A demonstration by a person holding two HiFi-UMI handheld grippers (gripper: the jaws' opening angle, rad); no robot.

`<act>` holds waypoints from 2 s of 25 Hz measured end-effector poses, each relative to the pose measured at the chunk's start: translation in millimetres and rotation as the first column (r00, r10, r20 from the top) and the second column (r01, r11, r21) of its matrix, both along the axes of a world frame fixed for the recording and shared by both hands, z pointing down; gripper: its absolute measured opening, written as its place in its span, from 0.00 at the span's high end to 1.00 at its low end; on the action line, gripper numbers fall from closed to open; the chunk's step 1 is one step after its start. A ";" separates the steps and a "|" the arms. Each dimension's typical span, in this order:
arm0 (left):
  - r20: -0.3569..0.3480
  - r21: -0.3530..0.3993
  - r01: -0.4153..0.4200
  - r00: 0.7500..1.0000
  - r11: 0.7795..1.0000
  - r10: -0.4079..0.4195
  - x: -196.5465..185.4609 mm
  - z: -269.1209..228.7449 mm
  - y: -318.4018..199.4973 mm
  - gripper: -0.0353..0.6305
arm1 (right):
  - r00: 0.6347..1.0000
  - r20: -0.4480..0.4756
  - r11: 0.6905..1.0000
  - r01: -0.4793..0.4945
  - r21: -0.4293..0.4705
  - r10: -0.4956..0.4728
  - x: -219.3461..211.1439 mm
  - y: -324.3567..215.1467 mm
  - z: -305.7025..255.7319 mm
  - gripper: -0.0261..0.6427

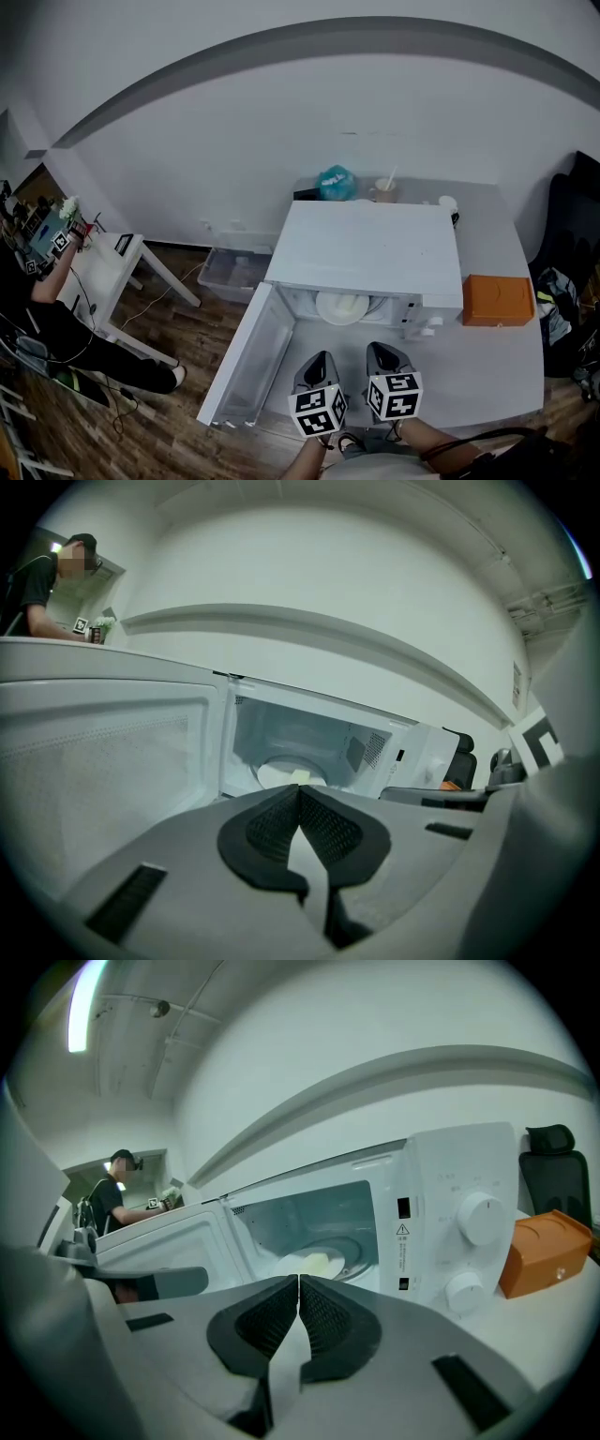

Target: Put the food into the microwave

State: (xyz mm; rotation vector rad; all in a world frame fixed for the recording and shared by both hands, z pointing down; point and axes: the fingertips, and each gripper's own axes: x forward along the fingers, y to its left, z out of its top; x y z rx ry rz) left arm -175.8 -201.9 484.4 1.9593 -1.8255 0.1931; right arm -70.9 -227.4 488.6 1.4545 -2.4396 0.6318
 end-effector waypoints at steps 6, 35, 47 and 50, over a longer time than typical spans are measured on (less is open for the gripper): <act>0.008 -0.011 -0.025 1.000 1.000 0.025 7.5 1.6 16.5 0.94 | 1.000 0.002 1.000 0.018 0.004 -0.018 -0.1 15.8 -4.3 0.93; -0.012 -0.001 -0.018 1.000 1.000 0.018 9.5 -3.6 11.4 0.94 | 0.991 -0.097 0.994 0.093 0.055 -0.088 3.5 22.1 -18.2 0.94; -0.006 -0.010 -0.001 1.000 1.000 0.001 8.1 -1.5 9.7 0.94 | 0.992 -0.078 0.995 0.097 0.029 -0.094 5.2 17.8 -14.2 0.94; -0.003 -0.012 0.002 1.000 1.000 -0.002 7.5 -0.3 9.6 0.94 | 0.992 -0.077 0.995 0.100 0.028 -0.097 4.3 17.2 -13.6 0.94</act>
